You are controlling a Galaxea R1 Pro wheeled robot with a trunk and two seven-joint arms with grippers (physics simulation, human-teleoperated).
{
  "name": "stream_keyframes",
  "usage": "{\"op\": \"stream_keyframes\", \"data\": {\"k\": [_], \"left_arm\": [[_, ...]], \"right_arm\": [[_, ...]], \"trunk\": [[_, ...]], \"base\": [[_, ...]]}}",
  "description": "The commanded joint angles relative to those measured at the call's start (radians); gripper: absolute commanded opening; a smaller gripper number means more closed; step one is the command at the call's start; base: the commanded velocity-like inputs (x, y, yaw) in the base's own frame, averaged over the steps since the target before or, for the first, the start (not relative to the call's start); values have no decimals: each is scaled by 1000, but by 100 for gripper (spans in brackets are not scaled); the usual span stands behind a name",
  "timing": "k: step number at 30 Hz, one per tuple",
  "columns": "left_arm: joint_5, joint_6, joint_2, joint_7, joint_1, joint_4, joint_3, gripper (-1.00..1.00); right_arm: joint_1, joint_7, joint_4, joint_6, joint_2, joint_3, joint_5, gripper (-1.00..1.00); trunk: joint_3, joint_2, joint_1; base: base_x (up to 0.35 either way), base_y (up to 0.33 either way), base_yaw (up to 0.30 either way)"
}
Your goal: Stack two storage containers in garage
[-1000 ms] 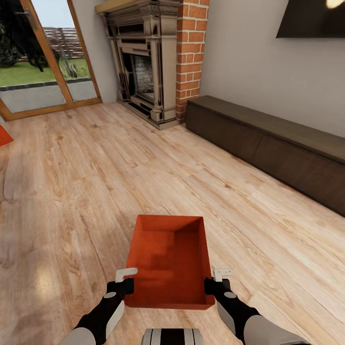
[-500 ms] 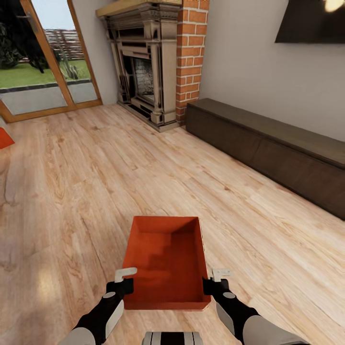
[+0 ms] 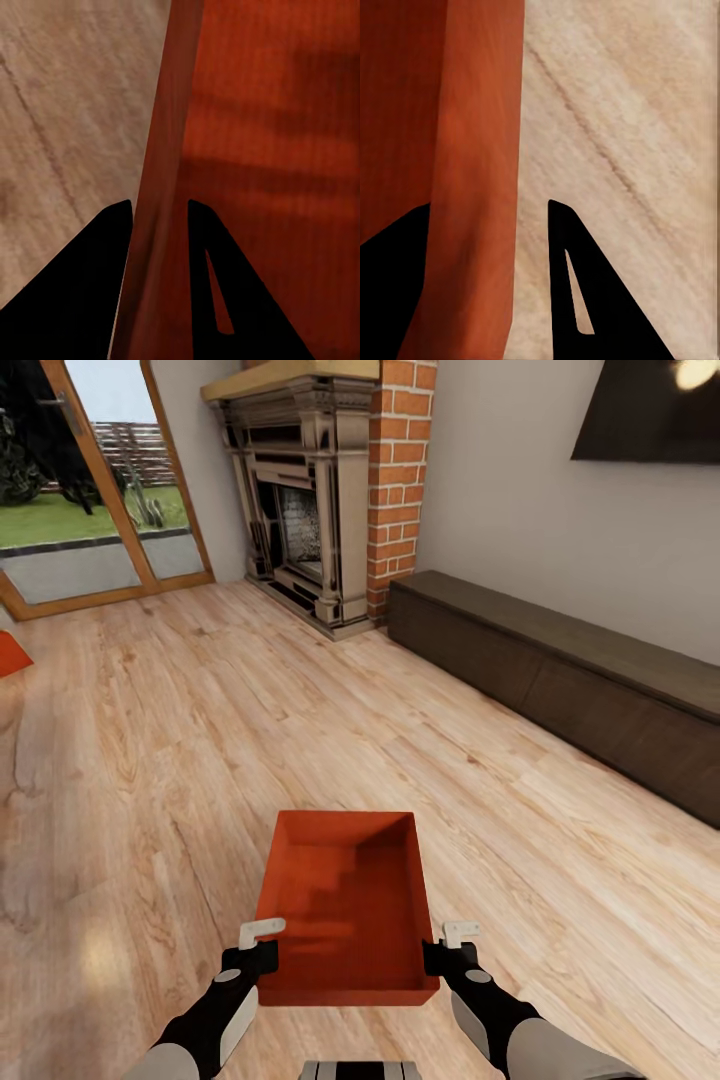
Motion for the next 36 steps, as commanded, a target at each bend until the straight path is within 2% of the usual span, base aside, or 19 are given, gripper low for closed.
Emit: {"op": "stream_keyframes", "data": {"k": [1,32,36], "left_arm": [[-1,1,0,6,0,-2,11,-100],[-1,2,2,6,0,-2,11,-100],[-2,3,2,6,0,-2,25,-100]], "right_arm": [[0,-8,2,-3,0,4,-6,-100],[0,-8,2,-7,0,4,-6,-100],[0,-8,2,-7,1,4,-6,-100]], "trunk": [[3,7,-4],[100,224,-123],[112,252,-138]], "base": [[0,0,0],[0,0,0],[0,0,0]]}}
